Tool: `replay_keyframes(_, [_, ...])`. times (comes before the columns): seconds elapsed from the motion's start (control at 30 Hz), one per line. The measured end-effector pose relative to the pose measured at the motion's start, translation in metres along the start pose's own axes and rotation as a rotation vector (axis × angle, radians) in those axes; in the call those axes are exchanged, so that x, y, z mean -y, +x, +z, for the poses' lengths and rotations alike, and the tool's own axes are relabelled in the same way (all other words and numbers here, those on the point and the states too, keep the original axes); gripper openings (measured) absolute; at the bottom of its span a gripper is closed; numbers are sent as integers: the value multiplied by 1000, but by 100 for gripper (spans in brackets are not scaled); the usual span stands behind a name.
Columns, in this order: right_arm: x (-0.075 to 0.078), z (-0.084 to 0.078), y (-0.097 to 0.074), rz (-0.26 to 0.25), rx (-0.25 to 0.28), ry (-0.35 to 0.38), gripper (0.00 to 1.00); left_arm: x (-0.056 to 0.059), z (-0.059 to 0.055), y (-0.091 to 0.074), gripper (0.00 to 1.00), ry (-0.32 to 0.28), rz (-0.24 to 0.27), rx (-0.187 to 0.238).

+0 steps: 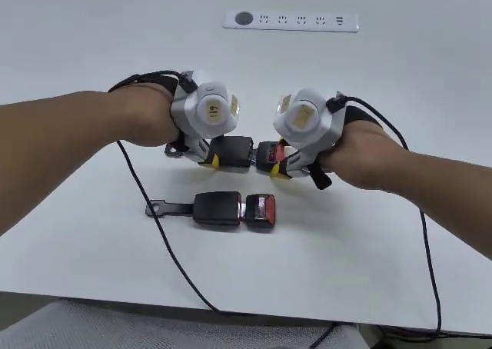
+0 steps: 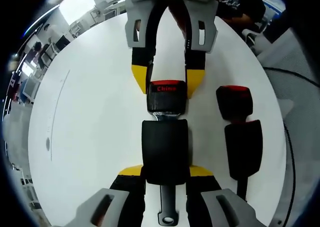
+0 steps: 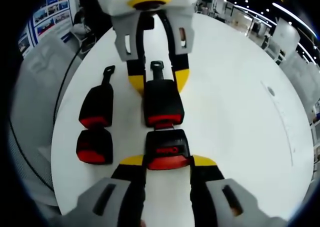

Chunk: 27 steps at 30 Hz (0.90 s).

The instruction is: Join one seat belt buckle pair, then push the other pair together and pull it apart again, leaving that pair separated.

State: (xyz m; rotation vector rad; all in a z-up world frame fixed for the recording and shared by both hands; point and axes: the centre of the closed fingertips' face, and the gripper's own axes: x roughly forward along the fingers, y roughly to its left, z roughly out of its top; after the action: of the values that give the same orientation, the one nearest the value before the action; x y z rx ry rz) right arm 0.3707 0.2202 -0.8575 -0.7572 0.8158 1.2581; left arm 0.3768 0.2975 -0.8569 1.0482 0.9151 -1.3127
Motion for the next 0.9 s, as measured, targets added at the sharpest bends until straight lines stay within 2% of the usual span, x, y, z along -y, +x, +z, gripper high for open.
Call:
replay_keyframes(0.37, [1, -6, -3, 0, 3, 7, 34, -1, 0, 0, 31, -9, 4, 2])
replay_keyframes(0.47, [3, -11, -6, 0, 2, 12, 34, -2, -2, 0, 31, -40, 1, 23])
replay_keyframes(0.57, [2, -12, -7, 4, 18, -1, 34, -1, -1, 0, 31, -31, 7, 31])
replay_keyframes(0.73, [3, -12, -5, 3, 19, -7, 34, 0, 0, 0, 31, -30, 9, 29])
replay_keyframes(0.9, [4, -21, -12, -5, 17, -12, 35, 0, -1, 0, 31, -38, 12, 24])
